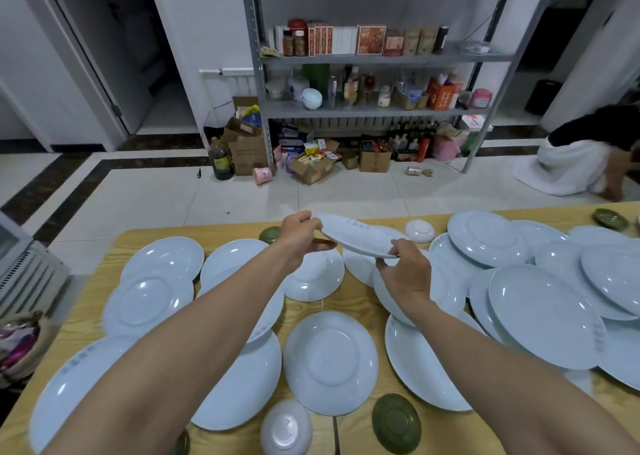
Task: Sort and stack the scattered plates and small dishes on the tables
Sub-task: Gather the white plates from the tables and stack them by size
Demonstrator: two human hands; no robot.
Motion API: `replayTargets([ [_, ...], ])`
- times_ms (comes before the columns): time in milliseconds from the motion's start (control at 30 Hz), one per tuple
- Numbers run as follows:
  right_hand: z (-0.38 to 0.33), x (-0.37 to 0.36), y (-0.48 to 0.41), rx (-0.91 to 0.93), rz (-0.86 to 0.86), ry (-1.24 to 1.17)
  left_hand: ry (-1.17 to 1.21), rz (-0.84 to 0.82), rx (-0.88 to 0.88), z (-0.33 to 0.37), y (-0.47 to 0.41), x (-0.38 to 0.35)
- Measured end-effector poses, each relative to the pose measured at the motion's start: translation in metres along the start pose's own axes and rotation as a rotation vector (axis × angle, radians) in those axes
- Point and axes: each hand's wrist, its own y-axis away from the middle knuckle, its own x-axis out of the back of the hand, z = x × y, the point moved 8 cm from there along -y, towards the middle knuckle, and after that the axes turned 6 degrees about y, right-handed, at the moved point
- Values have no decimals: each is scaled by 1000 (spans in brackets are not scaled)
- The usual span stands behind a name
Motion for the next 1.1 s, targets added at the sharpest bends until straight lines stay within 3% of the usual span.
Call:
replayTargets([
  [267,3,-1,8,16,-21,-175,45,-63,-90,-16,7,18],
  [333,9,1,14,-118,32,-314,84,-45,-119,-19,7,24],
  [400,25,-4,21,-432,79,-614,119,-24,-147,-21,9,28],
  [467,32,-26,32,-745,24,-949,137,-18,-158,-24,10,31],
  [500,30,-35,35,-813,-29,-1039,146,-16,-156,-26,10,32],
  [600,19,-47,39,-825,-153,-1068,160,-18,-150,-32,8,35],
  [767,18,-55,41,-914,-162,-1097,83,-37,-180,-35,4,41],
  [833,20,-56,40,-943,-145,-1098,-29,-36,-204,-34,2,48],
  [1000,21,-59,42,-994,-129,-1135,-691,133,-333,-45,9,92],
  [1100,18,-65,46,-999,-131,-1131,-844,214,-304,-70,19,131],
])
